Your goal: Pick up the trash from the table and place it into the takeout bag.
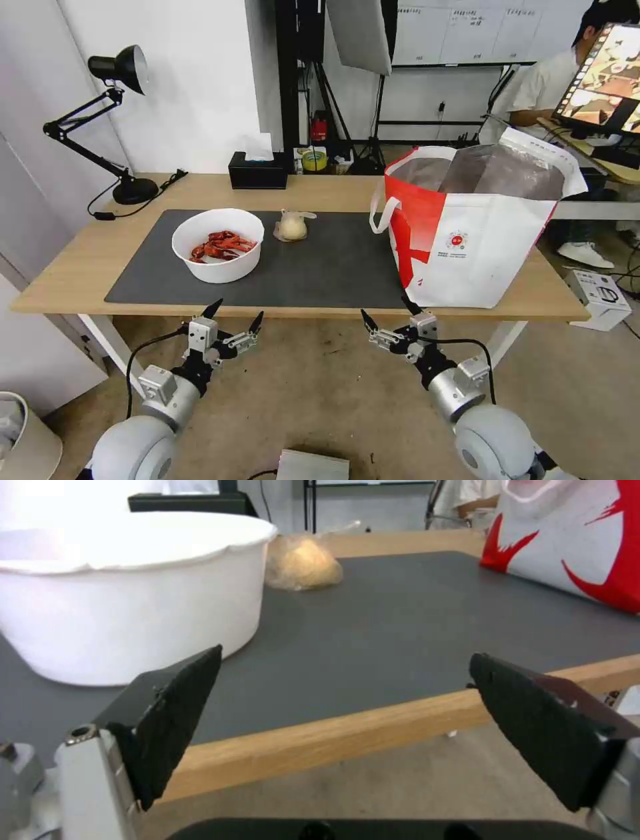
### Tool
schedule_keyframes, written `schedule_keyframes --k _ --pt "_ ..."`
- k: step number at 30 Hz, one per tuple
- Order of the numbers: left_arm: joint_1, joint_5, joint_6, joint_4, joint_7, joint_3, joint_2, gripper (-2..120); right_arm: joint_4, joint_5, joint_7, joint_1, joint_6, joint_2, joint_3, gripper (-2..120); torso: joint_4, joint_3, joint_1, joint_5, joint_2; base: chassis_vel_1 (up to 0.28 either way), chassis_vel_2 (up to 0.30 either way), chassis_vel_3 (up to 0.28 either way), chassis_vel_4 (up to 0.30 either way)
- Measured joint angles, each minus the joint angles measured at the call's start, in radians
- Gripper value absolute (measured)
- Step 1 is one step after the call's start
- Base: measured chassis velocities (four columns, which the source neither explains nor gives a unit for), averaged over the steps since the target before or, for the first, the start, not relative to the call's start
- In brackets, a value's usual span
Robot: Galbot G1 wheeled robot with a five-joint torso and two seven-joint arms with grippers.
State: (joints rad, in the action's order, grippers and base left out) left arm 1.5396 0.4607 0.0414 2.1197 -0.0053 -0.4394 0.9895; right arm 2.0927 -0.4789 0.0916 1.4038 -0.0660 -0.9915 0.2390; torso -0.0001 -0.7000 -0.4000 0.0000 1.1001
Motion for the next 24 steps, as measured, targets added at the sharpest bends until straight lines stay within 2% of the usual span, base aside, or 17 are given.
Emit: schedule_keyframes --k 6,10,17,24 --pt "-0.003 0.005 0.000 0.001 0.000 0.001 -0.005 100 0.002 -0.059 0.022 -0.073 -0.040 -0.005 -0.031 100 0.0000 0.000 0.000 -0.0001 0.000 0.000 0.000 0.000 0.000" --pt "0.001 0.005 0.000 0.005 0.000 0.000 -0.004 100 -0.030 -0.093 0.042 -0.178 -0.077 -0.015 -0.090 100 0.0001 0.000 0.000 0.0000 0.000 0.000 0.000 0.000 0.000" --pt "0.011 0.006 0.000 0.010 0.000 -0.011 -0.003 100 -0.125 -0.145 0.068 -0.388 -0.121 -0.020 -0.201 100 0.0002 0.000 0.000 -0.0001 0.000 0.000 0.000 0.000 0.000" --pt "0.020 0.006 0.000 0.011 -0.001 -0.017 0.001 100 -0.260 -0.261 0.115 -0.629 -0.163 -0.060 -0.356 100 0.0001 0.000 0.000 -0.0003 0.000 0.000 0.000 0.000 0.000"
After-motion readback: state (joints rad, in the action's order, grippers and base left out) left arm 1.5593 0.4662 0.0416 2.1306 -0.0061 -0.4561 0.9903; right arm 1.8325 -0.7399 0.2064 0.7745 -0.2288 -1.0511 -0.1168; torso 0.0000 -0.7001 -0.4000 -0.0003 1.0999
